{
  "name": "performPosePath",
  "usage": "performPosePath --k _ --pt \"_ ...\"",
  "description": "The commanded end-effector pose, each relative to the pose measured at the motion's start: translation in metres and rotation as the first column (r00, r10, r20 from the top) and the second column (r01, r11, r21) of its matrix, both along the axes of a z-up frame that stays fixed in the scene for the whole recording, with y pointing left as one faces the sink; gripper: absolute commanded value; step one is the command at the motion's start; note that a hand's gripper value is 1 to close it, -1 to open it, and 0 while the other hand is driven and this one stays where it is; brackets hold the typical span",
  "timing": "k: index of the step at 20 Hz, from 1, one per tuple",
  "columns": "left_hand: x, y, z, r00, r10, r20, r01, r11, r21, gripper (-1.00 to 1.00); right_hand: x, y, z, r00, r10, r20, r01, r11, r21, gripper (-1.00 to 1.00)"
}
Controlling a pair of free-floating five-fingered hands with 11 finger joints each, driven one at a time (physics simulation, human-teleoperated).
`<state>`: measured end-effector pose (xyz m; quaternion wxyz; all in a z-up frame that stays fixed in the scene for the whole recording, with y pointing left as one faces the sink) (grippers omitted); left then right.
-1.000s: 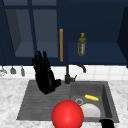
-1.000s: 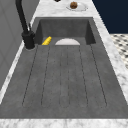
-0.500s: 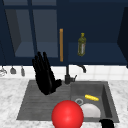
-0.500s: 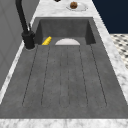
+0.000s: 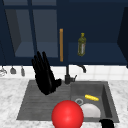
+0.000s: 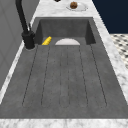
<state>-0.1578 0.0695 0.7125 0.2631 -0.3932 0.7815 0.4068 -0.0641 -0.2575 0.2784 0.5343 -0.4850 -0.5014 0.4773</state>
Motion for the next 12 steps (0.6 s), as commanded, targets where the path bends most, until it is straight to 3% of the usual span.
performPosePath --k 1,12 --pt "0.0 0.0 -0.0001 0.9924 -0.055 0.11 0.069 0.9903 -0.121 -1.0 0.0 0.0 0.0 1.0 0.0 0.0 0.0 1.0 0.0 0.0" --pt "0.0004 0.0 0.0005 0.9923 -0.045 0.116 0.06 0.9888 -0.136 -1.0 0.0 0.0 0.0 1.0 0.0 0.0 0.0 1.0 0.0 0.0"
